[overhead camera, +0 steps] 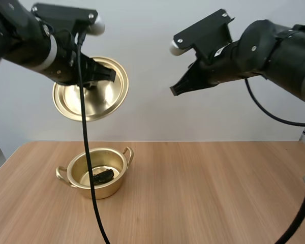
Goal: Open the pot, put the car inside, and close it
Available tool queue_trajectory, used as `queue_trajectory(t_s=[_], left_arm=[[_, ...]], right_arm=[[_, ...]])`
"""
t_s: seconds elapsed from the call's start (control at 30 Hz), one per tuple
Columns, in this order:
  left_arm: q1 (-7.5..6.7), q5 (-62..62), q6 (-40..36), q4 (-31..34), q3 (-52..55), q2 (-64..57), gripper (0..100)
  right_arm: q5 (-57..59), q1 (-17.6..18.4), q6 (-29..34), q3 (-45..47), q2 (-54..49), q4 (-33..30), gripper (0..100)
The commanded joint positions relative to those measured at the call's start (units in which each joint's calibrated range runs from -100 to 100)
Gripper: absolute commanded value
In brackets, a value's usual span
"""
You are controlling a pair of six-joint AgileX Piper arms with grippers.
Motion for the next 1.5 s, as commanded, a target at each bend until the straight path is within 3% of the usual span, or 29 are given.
queue_trajectory(t_s=[0.0, 0.4, 0.63, 1.47], left_arm=[[0.00, -2.6, 1.1, -0.1, 8.0, 1.0, 0], [0.00, -3.7, 0.2, 0.3, 13.3, 9.8, 0], [0.00, -6.4, -1.3, 6.1, 13.3, 15.2, 0], [0.00, -12.0, 1.3, 5.4, 17.4, 25.3, 0]], right_arm=[[-0.1, -3.0, 0.0, 0.0, -1.3, -0.1, 0], [2.1, -3.1, 0.1, 0.0, -2.0, 0.0, 0], [3.3, -3.1, 0.4, 0.0, -2.0, 0.0, 0], [3.3, -3.1, 0.4, 0.0, -2.0, 0.0, 0]])
